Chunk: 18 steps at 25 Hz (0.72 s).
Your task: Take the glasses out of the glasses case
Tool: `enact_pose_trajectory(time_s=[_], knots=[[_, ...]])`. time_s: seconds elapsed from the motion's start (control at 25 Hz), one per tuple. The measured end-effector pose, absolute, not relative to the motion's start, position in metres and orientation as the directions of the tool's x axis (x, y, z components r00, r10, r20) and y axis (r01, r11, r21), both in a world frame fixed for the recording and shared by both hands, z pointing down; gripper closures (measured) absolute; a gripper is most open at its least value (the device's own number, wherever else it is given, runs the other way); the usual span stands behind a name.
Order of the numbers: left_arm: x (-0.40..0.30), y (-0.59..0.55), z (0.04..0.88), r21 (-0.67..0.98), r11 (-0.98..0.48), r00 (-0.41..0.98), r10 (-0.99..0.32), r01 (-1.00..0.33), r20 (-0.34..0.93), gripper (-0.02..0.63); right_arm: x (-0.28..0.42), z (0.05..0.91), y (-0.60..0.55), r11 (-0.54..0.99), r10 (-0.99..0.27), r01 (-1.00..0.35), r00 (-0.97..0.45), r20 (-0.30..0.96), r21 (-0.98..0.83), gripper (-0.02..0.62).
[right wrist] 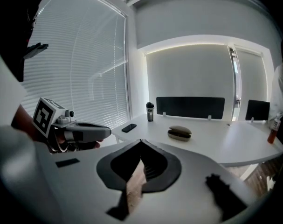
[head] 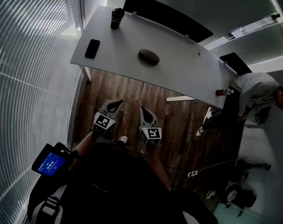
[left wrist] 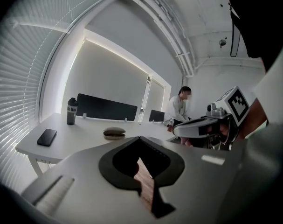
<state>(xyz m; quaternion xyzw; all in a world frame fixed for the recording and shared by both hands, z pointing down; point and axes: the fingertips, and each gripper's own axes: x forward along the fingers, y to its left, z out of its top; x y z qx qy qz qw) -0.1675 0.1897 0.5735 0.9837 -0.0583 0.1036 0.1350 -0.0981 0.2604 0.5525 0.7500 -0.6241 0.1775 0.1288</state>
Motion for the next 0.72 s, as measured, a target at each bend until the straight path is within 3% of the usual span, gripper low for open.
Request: enact_pose_trajectory(time_s=[0.72], knots=[[-0.143, 0.166, 0.588, 0.195, -0.968, 0.961, -0.107, -0.159, 0.254, 0.598, -0.066, 0.579, 0.225, -0.169, -0.897, -0.982, 0.118, 0.426, -0.082, 0.591]])
